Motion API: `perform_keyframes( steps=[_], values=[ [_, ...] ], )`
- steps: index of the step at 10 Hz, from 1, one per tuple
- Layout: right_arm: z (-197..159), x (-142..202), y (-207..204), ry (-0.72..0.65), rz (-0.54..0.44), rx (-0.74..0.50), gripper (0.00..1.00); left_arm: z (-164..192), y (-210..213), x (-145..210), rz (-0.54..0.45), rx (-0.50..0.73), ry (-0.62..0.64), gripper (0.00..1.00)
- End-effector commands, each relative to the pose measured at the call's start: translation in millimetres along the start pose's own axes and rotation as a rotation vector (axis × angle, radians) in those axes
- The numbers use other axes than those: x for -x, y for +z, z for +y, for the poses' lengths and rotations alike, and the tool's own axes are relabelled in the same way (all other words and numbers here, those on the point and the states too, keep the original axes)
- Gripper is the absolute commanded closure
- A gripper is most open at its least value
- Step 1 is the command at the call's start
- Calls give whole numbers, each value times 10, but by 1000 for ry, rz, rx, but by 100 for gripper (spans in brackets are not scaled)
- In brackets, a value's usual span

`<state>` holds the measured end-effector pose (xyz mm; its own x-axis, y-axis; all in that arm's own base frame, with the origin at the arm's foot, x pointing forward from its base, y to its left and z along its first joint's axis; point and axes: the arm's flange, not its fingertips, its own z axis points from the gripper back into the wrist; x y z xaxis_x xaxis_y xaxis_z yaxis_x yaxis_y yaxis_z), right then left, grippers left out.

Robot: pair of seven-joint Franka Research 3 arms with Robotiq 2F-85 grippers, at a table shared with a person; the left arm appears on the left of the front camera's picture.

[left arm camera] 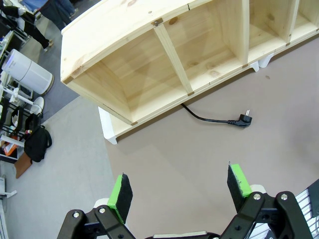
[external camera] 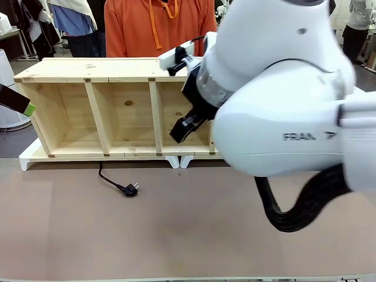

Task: Perform cable management.
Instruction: When the cord part of the Power Cable appears at the lower middle area of the table and stops, grasp the cord part of the Power Cable.

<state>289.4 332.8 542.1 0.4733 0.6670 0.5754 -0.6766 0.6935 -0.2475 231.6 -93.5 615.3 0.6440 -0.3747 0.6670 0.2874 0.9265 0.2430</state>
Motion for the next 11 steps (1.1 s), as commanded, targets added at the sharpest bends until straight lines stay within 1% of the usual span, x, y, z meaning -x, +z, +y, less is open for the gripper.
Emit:
perform_keyframes(
  steps=[1,2,3,7,9,10,11],
  values=[
    [118,-209,-233,6,-1,-12,0,7,-13,-17,-7,-2,-4,0],
    [204,-287,-379,22,-12,-12,0,7,-13,-17,-7,-2,-4,0],
    [215,-353,-460,24,-14,-14,0,7,-13,-17,-7,-2,-4,0],
    [362,-497,-815,56,21,-42,0,7,-13,-17,-7,-2,-4,0],
    [452,-554,-850,70,11,-90,0,7,-13,-17,-7,-2,-4,0],
    [314,-406,-766,74,28,-73,0,7,-13,-17,-7,-2,-4,0],
    [314,-406,-766,74,28,-73,0,7,-13,-17,-7,-2,-4,0]
  ],
)
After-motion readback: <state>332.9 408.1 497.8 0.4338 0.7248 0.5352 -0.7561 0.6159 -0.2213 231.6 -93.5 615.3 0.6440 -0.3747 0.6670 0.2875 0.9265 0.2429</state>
